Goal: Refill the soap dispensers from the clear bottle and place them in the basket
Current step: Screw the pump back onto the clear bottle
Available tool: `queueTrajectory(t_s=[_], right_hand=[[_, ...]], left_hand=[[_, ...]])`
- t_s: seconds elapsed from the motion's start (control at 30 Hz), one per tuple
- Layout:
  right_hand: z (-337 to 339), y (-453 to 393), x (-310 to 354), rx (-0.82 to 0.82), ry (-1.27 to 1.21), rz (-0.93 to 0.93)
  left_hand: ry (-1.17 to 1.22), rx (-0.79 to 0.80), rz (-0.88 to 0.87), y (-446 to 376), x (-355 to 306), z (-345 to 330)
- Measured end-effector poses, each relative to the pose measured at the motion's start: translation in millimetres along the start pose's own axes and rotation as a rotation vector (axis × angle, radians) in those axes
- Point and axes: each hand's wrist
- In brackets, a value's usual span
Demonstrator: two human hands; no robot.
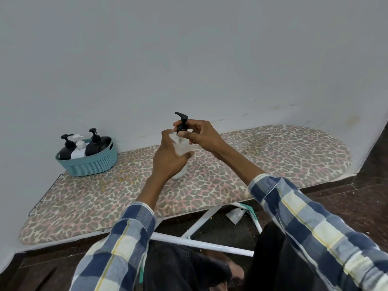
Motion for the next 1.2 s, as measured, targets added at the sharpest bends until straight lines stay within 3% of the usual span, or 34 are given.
queueTrajectory(t_s=[0.13,0.2,0.4,1.0,1.2], right_hand=[[13,5,5,0.176,0.012,-0.013],[10,5,1,0.139,0.023,0.005],[-13,-2,-13,-0.176,0.108,0.078],[-51,-3,-21,-0.046,0.294,0.001],[-40,-35,-2,-0.104,0.302,0.119]], left_hand=[[0.156,0.111,-0.025,-4,12,9],[0.192,0.120,-0.024,-5,15,8],[0.175,-0.030,-0.019,1,8,-6],[0.360,-0.051,0.199,38,52,-18],[0.375,0.003,0.215,31,69,-23]])
Point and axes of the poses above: each hand's wrist, its own y-axis away from the middle knuckle, its own z-axis out of the back of the hand, x = y × z, and after that the axes turned 10 degrees about -z, right-handed
